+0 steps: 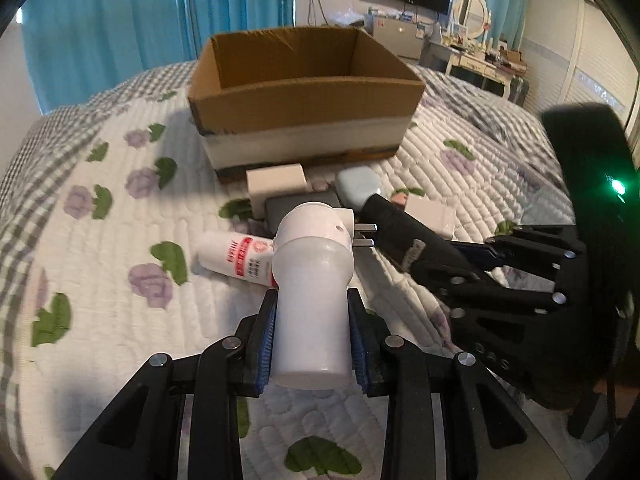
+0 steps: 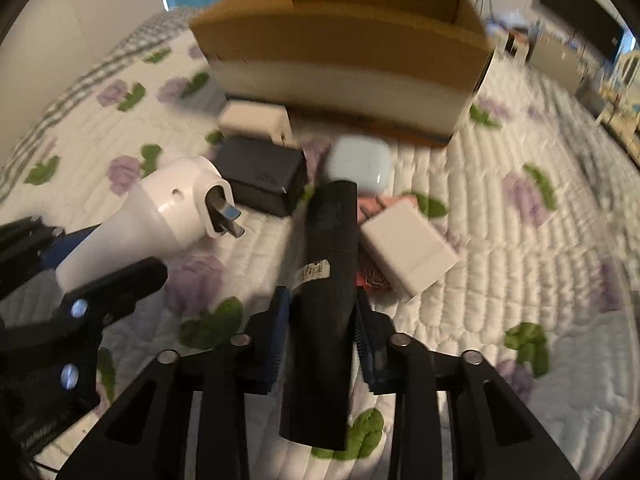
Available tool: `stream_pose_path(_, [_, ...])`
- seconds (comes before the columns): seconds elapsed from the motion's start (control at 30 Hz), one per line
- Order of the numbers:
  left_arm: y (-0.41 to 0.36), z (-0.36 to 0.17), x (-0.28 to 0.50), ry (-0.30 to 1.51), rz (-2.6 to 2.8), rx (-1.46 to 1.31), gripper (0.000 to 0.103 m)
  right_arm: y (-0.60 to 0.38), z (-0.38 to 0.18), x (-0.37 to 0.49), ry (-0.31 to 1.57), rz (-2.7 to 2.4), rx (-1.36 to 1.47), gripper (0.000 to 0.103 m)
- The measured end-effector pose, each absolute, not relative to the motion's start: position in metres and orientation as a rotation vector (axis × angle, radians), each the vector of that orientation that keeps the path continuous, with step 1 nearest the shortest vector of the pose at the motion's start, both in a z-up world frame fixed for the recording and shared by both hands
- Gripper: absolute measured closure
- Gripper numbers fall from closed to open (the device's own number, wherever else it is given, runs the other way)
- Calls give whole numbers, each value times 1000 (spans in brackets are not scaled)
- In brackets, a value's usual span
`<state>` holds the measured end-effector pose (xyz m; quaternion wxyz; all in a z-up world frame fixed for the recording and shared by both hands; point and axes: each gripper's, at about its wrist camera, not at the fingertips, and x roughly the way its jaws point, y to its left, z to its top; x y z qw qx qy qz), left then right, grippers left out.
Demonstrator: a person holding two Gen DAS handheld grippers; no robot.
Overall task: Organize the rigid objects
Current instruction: 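Carry both held items into the cardboard box and open both grippers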
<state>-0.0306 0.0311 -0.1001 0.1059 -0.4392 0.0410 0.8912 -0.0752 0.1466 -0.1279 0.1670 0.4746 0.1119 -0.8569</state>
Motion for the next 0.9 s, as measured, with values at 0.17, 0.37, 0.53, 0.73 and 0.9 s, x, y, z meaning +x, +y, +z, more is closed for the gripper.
stream_pose_path(0.17, [23, -84, -26, 122, 2659, -1255, 71, 144, -110, -57, 392, -2520, 1260, 84])
stream_pose_path(0.37, [21, -51, -30, 126, 2708, -1174, 71, 153, -64, -49, 382, -2604, 1123, 84])
stream_pose_path(0.53, [24, -11, -54, 136, 2749, -1080, 71, 156, -21, -63, 352, -2657, 1018, 84])
stream_pose_path(0.73, [34, 21, -113, 183, 2795, -1017, 71, 154, 20, -102, 337, -2711, 898, 84])
stream_pose_path(0.9, [38, 15, -173, 197, 2827, -1048, 70, 150, 29, -145, 329, -2723, 860, 84])
